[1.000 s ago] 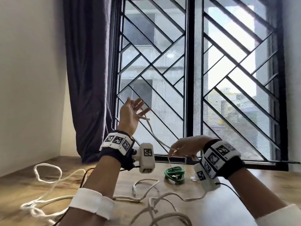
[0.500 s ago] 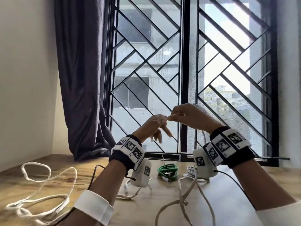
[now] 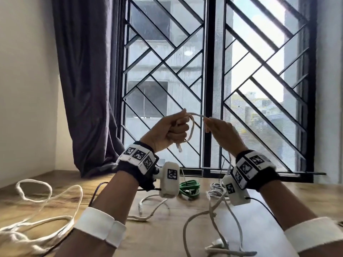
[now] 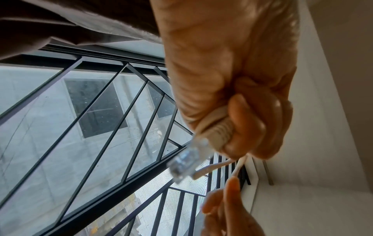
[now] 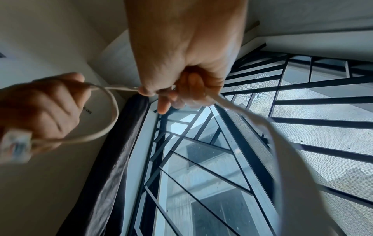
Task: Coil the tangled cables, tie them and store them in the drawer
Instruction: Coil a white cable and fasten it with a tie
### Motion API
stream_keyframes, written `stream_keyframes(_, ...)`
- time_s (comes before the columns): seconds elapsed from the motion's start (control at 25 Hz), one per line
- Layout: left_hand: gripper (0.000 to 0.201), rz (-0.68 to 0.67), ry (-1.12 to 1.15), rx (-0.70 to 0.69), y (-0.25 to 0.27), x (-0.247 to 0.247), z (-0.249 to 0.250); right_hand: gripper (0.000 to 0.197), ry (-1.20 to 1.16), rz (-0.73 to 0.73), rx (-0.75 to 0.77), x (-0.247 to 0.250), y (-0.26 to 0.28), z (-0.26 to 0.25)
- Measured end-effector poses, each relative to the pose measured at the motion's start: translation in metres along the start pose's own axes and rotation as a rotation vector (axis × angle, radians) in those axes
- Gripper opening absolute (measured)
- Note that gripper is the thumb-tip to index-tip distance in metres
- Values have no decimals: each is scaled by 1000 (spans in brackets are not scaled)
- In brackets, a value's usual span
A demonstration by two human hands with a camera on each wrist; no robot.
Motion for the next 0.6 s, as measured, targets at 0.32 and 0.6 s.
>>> stream_keyframes(0.32, 24, 397, 282, -397, 10, 13, 32, 14, -199, -808, -300, -40, 21, -4)
stream_keyframes(0.6, 9, 672, -490, -260, -4, 22, 3, 16, -68, -1096, -187, -28, 26, -41)
Point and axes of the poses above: each hand's wrist, its own y-axis away from the middle knuckle, its own x-axis out of the back of the hand, z = x × y, the point moved 3 cm from there along -y, towards the middle knuckle
